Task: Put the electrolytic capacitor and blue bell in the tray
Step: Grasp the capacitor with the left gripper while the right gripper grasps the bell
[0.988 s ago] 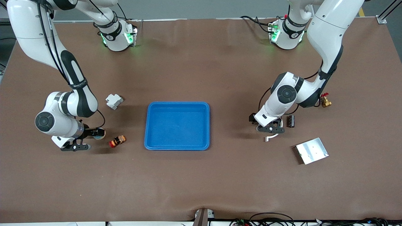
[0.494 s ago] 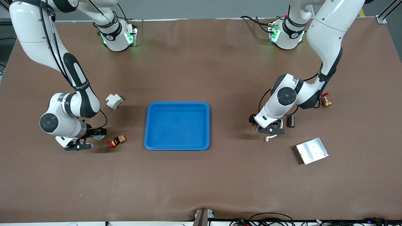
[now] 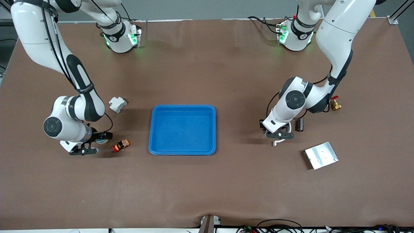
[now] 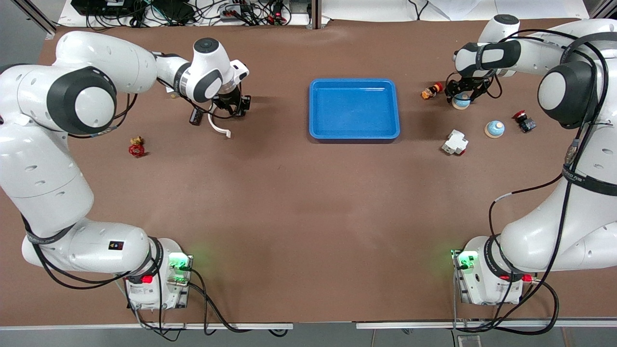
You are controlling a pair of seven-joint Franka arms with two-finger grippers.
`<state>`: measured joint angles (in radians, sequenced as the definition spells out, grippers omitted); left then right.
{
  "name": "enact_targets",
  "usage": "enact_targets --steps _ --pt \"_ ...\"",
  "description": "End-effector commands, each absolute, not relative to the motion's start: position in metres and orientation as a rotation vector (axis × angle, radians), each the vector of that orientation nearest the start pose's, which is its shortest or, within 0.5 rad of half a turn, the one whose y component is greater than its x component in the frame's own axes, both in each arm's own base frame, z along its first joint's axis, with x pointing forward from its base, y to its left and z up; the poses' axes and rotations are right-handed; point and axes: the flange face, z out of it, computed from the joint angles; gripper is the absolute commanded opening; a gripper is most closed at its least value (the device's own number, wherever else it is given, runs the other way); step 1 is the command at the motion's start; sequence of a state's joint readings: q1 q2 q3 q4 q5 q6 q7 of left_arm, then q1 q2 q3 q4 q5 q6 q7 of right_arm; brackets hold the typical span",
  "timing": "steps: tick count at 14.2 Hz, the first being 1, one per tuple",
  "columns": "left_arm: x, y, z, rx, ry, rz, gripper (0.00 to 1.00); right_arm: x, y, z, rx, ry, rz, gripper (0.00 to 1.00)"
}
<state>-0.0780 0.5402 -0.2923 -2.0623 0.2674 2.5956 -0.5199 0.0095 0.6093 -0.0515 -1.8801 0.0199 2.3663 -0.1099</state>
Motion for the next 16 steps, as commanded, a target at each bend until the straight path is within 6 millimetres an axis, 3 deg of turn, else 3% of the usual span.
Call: enact_targets --steps 1,5,8,10,12,14,16 --pt "0.554 -0.221 0.184 -3.153 -0.052 -0.074 0.0 0.62 -0.028 0.173 -3.128 -0.115 0.188 0.84" --pt "0.568 -0.219 0.206 -3.107 -0.295 -0.046 0.0 0.622 -0.022 0.185 -3.122 -0.126 0.224 0.53" --pt "0.584 -0.232 0.231 -3.009 -0.66 -0.002 0.0 0.632 -0.021 0.208 -3.114 -0.128 0.257 0.41" --pt "0.595 -0.243 0.241 -2.949 -0.956 -0.038 0.0 0.638 -0.01 0.227 -3.102 -0.149 0.281 0.39" --pt "0.598 -0.266 0.249 -2.936 -1.111 -0.033 0.0 0.64 0.014 0.247 -3.101 -0.199 0.266 0.37" --pt "0.592 -0.29 0.253 -2.884 -1.344 0.029 0.0 0.638 0.059 0.258 -3.104 -0.261 0.248 0.29" --pt "0.592 -0.314 0.261 -2.825 -1.518 0.024 0.0 0.632 0.101 0.259 -3.124 -0.17 0.265 0.26"
